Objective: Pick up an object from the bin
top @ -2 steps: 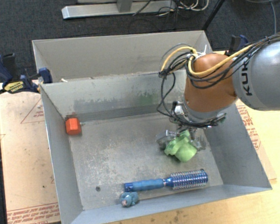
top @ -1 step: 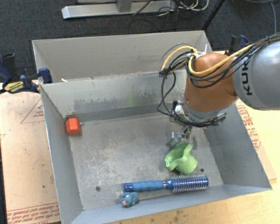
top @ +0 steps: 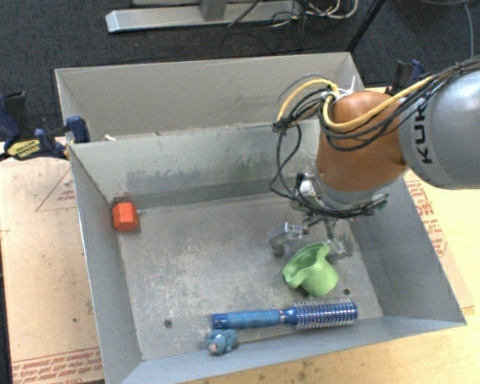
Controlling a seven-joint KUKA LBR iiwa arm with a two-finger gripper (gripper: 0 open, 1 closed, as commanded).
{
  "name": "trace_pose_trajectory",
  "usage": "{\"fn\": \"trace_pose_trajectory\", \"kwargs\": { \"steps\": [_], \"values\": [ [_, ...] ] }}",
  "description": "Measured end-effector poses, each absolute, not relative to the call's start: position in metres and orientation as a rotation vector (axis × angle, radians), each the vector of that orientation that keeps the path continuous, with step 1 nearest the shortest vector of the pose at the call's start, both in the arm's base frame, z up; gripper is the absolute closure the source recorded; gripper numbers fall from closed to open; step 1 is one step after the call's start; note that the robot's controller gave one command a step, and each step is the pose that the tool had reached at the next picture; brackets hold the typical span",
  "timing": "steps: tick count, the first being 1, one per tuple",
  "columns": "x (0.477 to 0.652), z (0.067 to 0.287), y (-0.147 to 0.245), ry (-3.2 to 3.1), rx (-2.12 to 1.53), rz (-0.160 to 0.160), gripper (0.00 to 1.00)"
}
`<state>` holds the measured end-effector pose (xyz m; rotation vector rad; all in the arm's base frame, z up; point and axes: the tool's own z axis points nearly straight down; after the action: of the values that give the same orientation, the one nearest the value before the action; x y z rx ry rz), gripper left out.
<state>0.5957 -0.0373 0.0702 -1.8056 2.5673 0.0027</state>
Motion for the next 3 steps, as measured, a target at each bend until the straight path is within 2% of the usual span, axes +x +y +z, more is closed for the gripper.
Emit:
{"fn": "trace_pose_trajectory", "kwargs": {
  "steps": [1,2,3],
  "values": [
    [0.596,0.071,-0.038,2.567,-1.804,0.001,1.00],
    [0.565,0.212,-0.027,2.547,-1.825,-0.007,1.00],
    [0.564,0.207,-0.028,2.551,-1.827,0.002,0.00]
  ]
}}
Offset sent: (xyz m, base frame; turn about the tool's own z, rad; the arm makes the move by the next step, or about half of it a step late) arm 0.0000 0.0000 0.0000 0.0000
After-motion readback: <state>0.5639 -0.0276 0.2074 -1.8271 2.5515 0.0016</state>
